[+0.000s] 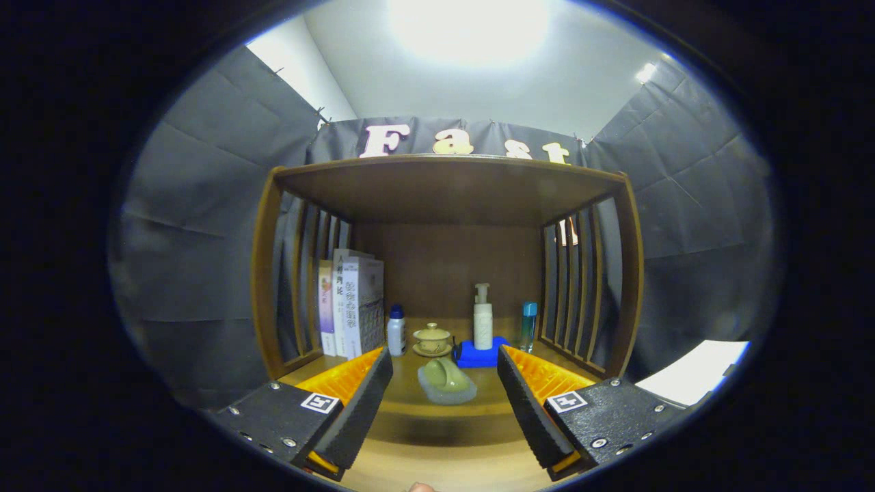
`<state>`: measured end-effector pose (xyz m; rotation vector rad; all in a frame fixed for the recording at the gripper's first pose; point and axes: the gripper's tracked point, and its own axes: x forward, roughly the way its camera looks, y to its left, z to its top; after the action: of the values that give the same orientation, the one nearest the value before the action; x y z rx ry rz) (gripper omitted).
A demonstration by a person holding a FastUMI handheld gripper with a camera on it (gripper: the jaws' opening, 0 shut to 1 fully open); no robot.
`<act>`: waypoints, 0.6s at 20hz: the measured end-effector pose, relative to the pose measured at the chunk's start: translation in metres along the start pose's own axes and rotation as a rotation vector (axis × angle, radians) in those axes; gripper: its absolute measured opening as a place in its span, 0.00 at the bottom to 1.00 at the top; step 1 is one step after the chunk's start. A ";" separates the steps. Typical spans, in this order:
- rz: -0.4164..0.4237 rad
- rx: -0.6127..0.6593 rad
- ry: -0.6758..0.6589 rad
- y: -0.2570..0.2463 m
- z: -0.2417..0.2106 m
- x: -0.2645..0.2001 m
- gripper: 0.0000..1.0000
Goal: Pull open the drawer, take out the items inside it, and place them on the countertop above the cabinet.
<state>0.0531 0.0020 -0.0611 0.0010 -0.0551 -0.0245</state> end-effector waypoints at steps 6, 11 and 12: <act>-0.050 0.009 0.040 -0.004 -0.036 -0.085 0.95; -0.011 -0.049 0.138 0.003 -0.088 -0.133 0.95; 0.008 -0.035 0.174 0.006 -0.102 -0.140 0.95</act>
<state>-0.0805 0.0118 -0.1706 -0.0324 0.1193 -0.0177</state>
